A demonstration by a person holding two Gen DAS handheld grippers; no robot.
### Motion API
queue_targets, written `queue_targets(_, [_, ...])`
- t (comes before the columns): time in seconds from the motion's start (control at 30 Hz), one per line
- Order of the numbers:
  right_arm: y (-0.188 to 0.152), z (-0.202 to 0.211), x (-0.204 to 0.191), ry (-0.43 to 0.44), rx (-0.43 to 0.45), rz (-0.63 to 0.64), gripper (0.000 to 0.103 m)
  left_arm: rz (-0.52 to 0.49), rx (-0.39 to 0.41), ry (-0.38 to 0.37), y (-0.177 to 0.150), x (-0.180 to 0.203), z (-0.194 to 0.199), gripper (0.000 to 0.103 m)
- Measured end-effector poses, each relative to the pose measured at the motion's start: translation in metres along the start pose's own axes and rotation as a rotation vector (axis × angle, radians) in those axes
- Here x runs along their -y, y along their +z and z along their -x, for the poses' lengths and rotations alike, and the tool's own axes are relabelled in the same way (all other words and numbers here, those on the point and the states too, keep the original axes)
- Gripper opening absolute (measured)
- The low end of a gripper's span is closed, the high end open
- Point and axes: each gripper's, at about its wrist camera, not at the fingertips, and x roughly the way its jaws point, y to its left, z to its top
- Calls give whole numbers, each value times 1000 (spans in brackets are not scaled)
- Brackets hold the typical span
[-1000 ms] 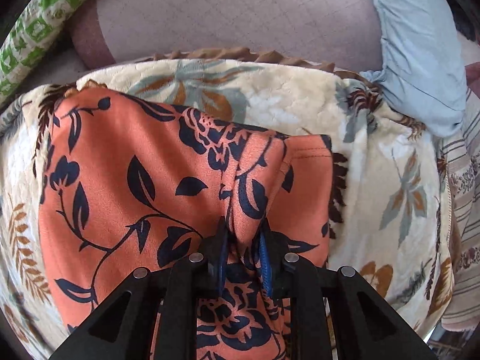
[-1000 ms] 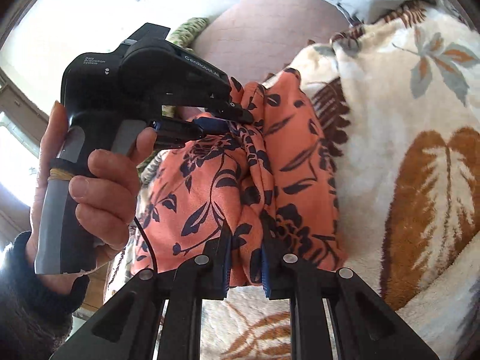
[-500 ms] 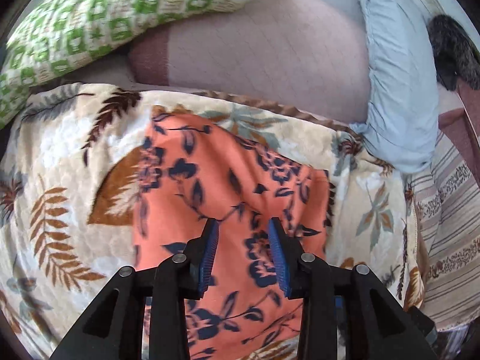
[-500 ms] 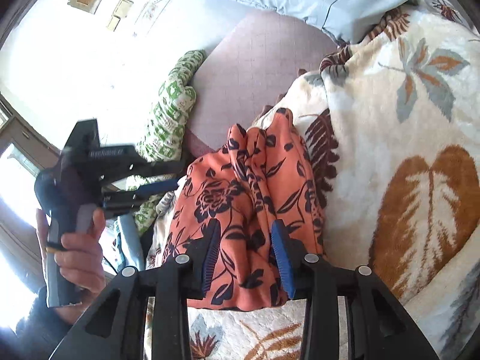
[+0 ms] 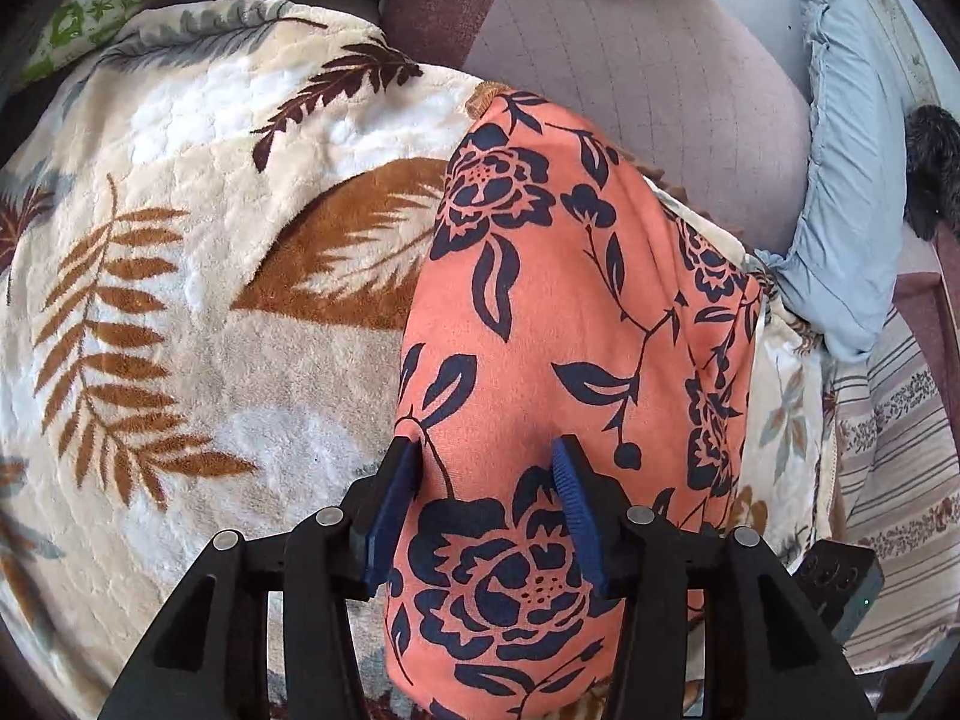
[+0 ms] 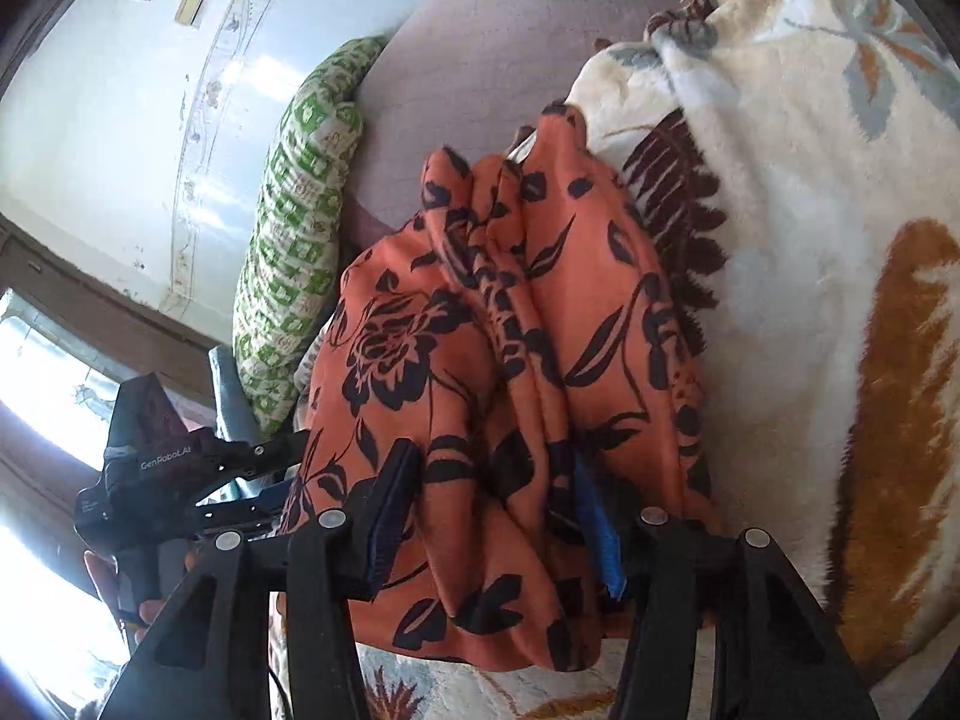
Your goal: Fold small clothes
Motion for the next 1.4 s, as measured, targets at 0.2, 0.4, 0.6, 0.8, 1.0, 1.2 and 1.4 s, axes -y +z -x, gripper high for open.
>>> queue_targets(0.2, [18,41,-12,29,145,22,15,-39,75,-8,-10,19,16,33])
queue_targets(0.4, [14,19,6,-102,35,-2,16,-158,95,191,-28,43,-7,35])
queue_targets(0.6, [15,26,10,-80,39,-31,25,-227,140,294,-38,69,3,35])
queue_targets(0.8, [15,39,9,-90,52,-37,41,-284,166,357,-53,90,21,34])
queue_targets(1.0, [15,52,10,-82,47,-32,47,-292,172,380,-57,100,33,35])
queue_targets(1.2, [14,61,15,-72,36,-35,51,-299,142,348,-46,126,37,35])
queue_targets(1.4, [6,50,12,-60,-17,-8,52,-352,62,261,-14,186,22,48])
